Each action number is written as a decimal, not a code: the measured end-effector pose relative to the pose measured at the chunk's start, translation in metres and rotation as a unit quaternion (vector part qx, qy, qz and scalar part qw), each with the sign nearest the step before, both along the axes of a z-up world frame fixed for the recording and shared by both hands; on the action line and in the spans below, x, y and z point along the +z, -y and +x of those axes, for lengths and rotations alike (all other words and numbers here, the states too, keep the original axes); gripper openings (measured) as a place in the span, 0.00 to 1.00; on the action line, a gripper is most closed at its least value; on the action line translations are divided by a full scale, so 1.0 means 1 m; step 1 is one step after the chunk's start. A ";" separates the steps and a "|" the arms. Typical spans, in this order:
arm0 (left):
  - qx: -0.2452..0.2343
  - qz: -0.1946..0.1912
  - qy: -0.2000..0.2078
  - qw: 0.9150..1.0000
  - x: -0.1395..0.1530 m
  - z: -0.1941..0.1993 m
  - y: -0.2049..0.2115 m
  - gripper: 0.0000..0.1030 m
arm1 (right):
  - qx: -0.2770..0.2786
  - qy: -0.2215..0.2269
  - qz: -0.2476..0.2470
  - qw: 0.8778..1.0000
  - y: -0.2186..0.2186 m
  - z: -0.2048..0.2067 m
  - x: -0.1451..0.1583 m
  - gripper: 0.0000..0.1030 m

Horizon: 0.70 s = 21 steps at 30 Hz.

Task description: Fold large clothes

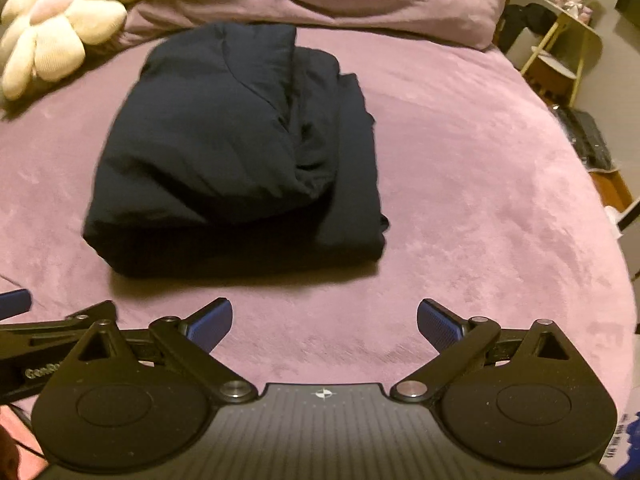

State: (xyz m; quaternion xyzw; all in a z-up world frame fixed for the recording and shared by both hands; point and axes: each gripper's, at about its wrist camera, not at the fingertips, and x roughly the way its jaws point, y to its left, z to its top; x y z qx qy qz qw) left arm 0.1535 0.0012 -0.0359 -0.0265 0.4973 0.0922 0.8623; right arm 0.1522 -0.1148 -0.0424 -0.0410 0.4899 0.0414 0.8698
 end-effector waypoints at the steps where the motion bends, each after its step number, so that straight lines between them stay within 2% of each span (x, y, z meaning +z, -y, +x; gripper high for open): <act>1: -0.001 0.001 0.002 1.000 0.002 0.001 0.001 0.95 | 0.001 0.001 0.002 1.000 0.001 0.001 0.001 0.96; 21: -0.007 -0.008 0.014 1.000 0.009 0.011 0.000 0.95 | 0.001 0.011 -0.001 1.000 -0.001 0.009 0.005 0.96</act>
